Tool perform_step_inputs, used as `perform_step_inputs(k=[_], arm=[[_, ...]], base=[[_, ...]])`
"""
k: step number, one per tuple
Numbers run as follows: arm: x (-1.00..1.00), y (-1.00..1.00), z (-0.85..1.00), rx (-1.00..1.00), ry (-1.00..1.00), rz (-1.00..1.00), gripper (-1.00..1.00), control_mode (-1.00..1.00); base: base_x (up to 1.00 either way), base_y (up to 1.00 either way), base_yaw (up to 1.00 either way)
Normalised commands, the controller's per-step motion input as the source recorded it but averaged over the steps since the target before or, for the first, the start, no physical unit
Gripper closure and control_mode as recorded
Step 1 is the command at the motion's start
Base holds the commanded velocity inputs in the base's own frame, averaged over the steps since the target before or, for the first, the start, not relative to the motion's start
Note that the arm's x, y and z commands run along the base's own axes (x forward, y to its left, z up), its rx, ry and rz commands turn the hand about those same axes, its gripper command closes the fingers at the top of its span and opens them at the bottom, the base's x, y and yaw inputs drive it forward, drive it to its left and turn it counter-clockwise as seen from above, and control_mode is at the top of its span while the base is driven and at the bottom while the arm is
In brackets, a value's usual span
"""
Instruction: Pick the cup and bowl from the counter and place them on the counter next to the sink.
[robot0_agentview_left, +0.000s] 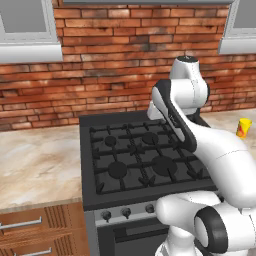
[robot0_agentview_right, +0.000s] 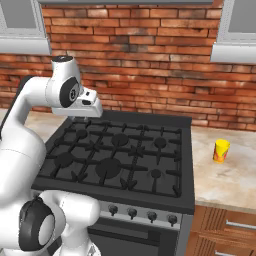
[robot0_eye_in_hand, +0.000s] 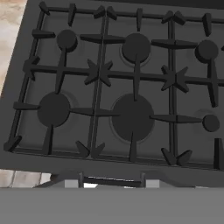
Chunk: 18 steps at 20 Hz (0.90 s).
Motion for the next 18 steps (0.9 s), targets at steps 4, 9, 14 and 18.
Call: perform_step_inputs(k=[4,9,14,18], arm=[[0.0,-0.11,-0.01,0.0,0.0,0.02,-1.0,-1.0],[0.0,-0.48,0.0,0.0,0.0,0.04,-1.0,-1.0],[0.0,-0.56,0.0,0.0,0.0,0.0,-1.0,-1.0],[0.0,-0.72,0.0,0.0,0.0,0.0,-1.0,-1.0]], base=[[0.0,0.0,0.0],[0.0,0.0,0.0],[0.0,0.0,0.0],[0.0,0.0,0.0]])
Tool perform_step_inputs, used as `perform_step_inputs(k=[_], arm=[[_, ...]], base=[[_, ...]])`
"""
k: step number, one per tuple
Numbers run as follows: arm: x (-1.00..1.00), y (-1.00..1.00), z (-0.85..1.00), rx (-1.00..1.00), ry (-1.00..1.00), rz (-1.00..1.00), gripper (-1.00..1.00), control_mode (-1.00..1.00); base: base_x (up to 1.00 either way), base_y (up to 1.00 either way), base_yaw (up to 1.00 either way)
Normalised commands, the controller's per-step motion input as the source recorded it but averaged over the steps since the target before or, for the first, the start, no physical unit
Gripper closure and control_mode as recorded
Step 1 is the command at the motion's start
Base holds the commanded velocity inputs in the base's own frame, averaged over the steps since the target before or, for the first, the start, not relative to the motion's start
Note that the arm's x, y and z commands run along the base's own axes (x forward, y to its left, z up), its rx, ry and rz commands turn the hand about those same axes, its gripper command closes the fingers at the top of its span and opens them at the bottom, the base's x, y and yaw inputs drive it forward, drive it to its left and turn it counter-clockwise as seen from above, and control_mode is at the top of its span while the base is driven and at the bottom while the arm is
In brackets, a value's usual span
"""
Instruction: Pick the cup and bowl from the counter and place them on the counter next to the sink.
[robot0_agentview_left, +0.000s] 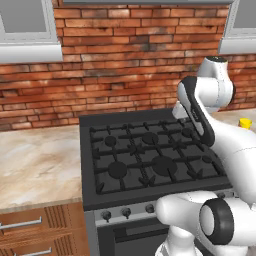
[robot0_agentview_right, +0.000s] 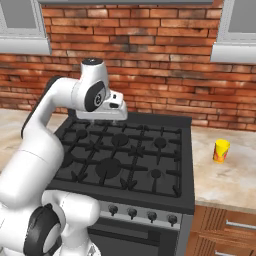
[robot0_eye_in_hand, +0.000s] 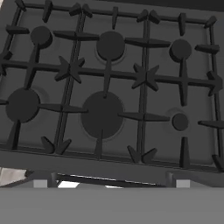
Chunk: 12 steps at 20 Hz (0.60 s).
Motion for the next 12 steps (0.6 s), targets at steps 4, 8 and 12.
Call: perform_step_inputs(k=[4,8,12], arm=[[0.0,-0.66,-0.05,0.0,-0.06,0.0,-1.0,-1.0],[0.0,-0.66,-0.09,0.0,-0.06,0.0,-1.0,-1.0],[0.0,-0.64,-0.16,0.0,-0.08,0.0,-1.0,-1.0]], base=[[0.0,0.0,0.0],[0.0,0.0,0.0],[0.0,0.0,0.0]])
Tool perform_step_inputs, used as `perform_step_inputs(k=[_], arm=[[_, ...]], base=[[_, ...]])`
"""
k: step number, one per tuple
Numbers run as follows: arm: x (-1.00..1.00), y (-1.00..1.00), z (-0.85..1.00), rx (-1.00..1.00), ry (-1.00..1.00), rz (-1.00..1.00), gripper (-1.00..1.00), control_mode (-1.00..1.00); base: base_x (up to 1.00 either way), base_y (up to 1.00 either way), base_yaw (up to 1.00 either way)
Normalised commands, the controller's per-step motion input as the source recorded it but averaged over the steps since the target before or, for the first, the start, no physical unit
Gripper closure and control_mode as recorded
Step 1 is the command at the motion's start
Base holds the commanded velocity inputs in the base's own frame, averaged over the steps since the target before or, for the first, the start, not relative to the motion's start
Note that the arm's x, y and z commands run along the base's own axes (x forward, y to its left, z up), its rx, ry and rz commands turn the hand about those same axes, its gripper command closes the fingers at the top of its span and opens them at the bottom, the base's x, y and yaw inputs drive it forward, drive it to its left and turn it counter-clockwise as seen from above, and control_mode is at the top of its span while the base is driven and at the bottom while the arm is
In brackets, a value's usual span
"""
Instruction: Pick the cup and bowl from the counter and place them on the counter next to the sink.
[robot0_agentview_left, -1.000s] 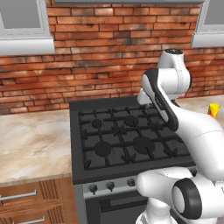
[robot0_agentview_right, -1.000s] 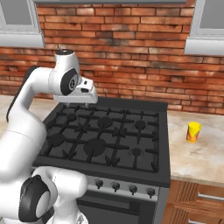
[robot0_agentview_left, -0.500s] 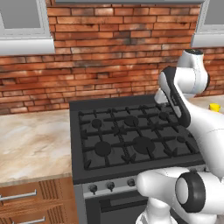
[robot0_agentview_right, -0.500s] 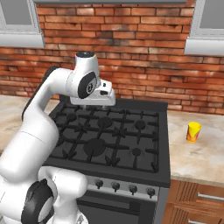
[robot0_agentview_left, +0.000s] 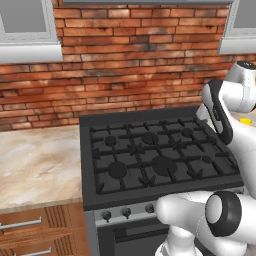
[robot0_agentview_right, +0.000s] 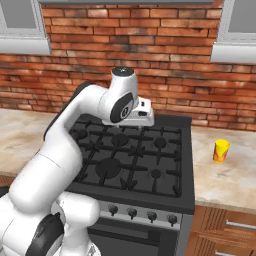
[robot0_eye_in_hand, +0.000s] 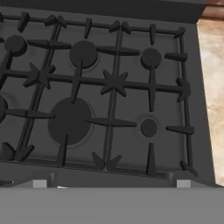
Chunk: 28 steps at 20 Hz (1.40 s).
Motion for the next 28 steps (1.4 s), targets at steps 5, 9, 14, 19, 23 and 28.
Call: perform_step_inputs(k=[5,9,14,19,23,28], arm=[[0.0,-0.57,-0.29,0.0,-0.09,0.0,-1.0,-1.0],[0.0,-0.55,-0.3,0.0,-0.06,0.0,-1.0,-1.0],[0.0,-0.55,-0.15,0.0,0.0,-0.01,-1.0,-1.0],[0.1,-0.44,-0.01,-0.01,0.0,-0.07,-1.0,-1.0],[0.13,-0.27,0.0,-0.01,0.05,-0.09,-1.0,-1.0],[0.21,-0.1,0.0,-0.04,0.07,-0.12,-1.0,-1.0]], base=[[0.0,0.0,0.0],[0.0,0.0,0.0],[0.0,0.0,0.0],[0.0,0.0,0.0],[0.0,0.0,0.0],[0.0,0.0,0.0]])
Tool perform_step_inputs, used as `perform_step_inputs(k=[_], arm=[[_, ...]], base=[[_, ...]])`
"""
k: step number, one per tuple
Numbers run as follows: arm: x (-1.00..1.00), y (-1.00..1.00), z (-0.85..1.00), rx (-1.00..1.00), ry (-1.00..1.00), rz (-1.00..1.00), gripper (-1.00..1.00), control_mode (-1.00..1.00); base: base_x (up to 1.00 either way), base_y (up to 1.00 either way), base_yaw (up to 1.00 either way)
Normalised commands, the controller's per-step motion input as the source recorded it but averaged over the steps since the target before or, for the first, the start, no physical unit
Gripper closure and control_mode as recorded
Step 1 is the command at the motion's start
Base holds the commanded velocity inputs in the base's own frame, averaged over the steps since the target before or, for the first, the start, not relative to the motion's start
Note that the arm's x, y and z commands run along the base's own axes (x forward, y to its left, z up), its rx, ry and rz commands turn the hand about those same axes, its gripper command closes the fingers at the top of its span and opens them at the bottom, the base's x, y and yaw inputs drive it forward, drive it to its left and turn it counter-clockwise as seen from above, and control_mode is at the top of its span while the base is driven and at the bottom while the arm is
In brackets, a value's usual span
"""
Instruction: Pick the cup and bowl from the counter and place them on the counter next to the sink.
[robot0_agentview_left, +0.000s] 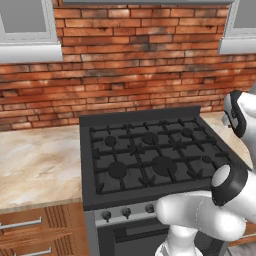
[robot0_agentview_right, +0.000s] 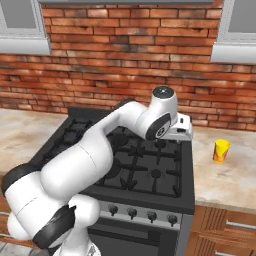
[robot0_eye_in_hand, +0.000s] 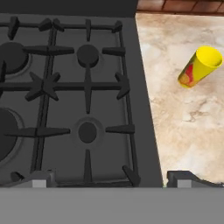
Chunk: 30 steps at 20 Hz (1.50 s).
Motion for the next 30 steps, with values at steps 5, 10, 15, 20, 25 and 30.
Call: perform_step_inputs(k=[5,10,15,20,25,30], arm=[[0.34,-0.12,0.0,-0.02,0.1,-0.12,-1.0,-1.0],[0.37,-0.19,-0.04,0.0,0.06,-0.11,-1.0,-1.0],[0.37,-0.16,0.0,-0.01,0.02,-0.1,-1.0,-1.0],[0.33,-0.15,0.0,-0.01,0.04,-0.11,-1.0,-1.0],[0.59,-0.42,0.0,0.0,0.05,-0.05,-1.0,-1.0],[0.42,-0.44,0.0,0.0,0.02,-0.01,-1.0,-1.0]], base=[[0.0,0.0,0.0],[0.0,0.0,0.0],[0.0,0.0,0.0],[0.0,0.0,0.0],[0.0,0.0,0.0],[0.0,0.0,0.0]])
